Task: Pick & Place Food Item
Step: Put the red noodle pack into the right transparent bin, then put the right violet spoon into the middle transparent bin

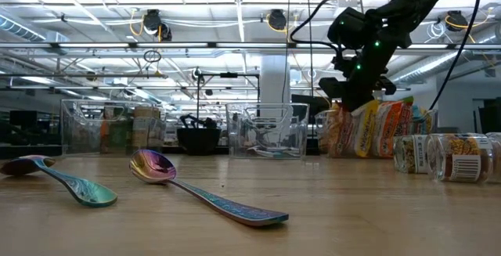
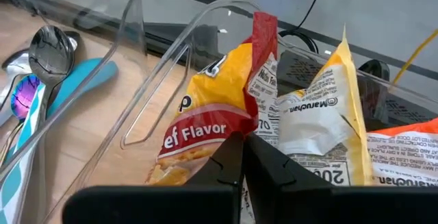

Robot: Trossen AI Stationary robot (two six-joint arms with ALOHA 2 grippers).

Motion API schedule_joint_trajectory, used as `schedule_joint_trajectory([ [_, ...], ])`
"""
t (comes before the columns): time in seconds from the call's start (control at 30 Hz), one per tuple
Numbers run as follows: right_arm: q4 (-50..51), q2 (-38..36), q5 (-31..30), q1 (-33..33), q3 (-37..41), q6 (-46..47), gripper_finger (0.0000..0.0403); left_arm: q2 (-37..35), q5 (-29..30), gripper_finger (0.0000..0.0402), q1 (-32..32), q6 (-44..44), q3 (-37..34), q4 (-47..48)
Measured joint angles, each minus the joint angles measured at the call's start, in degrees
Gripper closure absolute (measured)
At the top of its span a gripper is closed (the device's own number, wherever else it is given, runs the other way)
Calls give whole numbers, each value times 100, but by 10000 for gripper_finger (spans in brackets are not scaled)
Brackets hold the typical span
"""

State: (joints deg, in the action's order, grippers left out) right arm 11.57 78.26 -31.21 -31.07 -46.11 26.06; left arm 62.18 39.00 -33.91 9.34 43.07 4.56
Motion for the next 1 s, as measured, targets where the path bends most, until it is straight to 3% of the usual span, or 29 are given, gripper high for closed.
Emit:
schedule_joint_trajectory([
  [0.17,-14,2,1,0,0,-24,379,0,-2,192,2,0,0,0],
  [0.37,-44,-146,1,2,9,-267,321,1,0,192,4,-7,0,0],
  [0.63,-35,-981,45,4,11,-376,255,-1,2,192,15,-22,0,2],
  [0.77,-48,-1585,531,3,9,-313,240,-1,0,192,15,-65,0,6],
  [1.0,-114,-2536,2140,53,9,-183,235,0,-2,192,15,-31,0,8],
])
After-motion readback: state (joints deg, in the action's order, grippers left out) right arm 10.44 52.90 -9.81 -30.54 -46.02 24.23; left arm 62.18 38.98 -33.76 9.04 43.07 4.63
